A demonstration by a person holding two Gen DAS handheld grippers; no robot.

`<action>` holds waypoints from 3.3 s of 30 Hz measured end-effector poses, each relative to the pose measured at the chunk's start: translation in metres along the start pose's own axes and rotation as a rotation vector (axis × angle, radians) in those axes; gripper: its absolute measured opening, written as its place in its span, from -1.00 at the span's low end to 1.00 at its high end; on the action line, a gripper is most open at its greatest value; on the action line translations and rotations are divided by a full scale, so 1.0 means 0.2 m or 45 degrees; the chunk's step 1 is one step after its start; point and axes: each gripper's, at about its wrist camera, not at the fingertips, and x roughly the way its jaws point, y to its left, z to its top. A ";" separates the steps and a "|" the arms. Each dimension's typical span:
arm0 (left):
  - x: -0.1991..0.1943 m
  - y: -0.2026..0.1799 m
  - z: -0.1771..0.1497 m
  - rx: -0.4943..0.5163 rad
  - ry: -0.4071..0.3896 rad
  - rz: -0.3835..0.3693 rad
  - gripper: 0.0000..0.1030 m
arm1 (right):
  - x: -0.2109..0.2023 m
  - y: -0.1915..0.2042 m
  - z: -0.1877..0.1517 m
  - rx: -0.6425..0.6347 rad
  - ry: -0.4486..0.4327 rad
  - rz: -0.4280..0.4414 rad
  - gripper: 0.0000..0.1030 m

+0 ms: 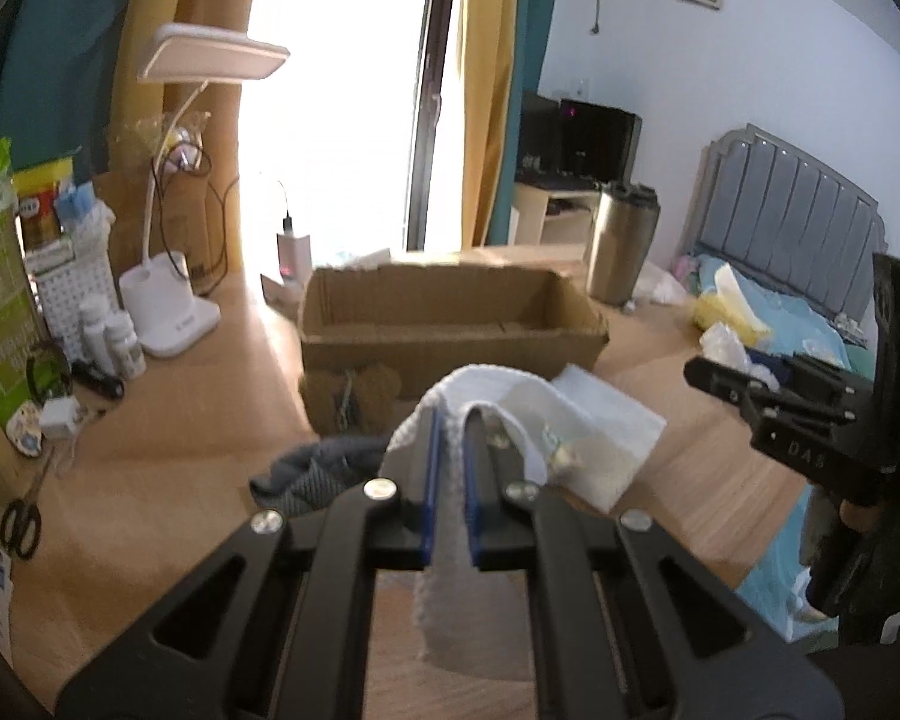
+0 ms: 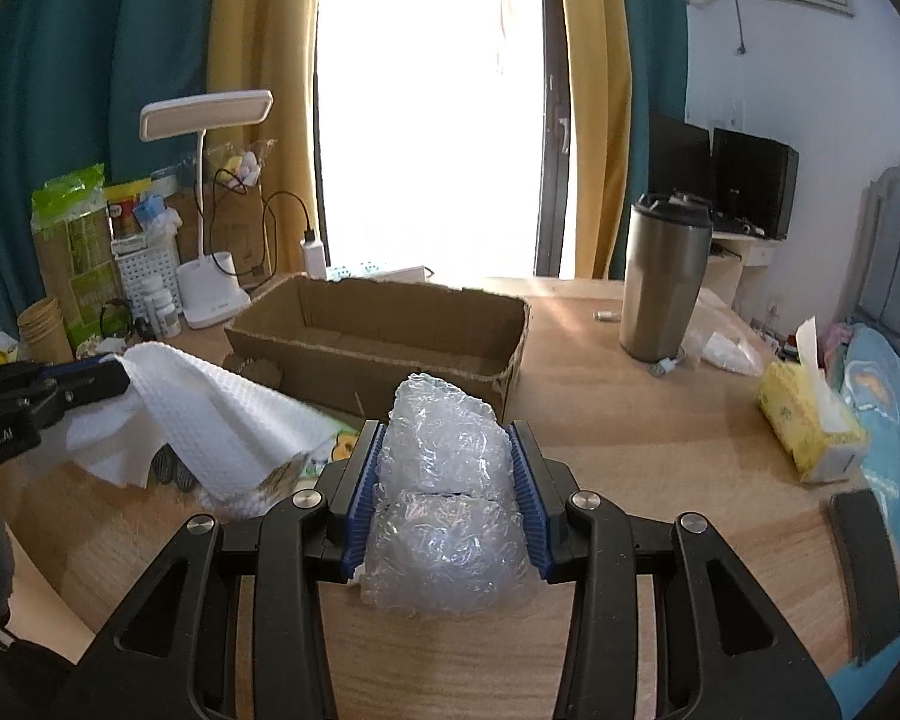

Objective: Organize soft objects
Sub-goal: 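Drop the wipe into the box with the left tool while the right tool drops the bubble wrap, then grasp the grey dotted glove with the left tool while the right tool grasps the cartoon tissue pack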

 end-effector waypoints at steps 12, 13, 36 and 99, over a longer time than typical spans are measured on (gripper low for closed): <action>0.08 0.04 0.21 -0.007 -0.077 0.018 -0.86 | 0.07 -0.05 0.14 -0.017 -0.052 0.003 -0.16; 0.09 0.05 0.21 -0.011 -0.080 0.019 -0.86 | 0.08 -0.06 0.15 -0.018 -0.057 0.004 -0.16; 0.51 0.16 0.48 0.003 -0.113 0.051 -0.86 | 0.47 -0.08 0.39 -0.050 -0.086 0.074 -0.16; 0.23 0.13 0.41 -0.073 -0.172 -0.017 0.62 | 0.22 -0.04 0.36 0.000 -0.088 -0.024 0.39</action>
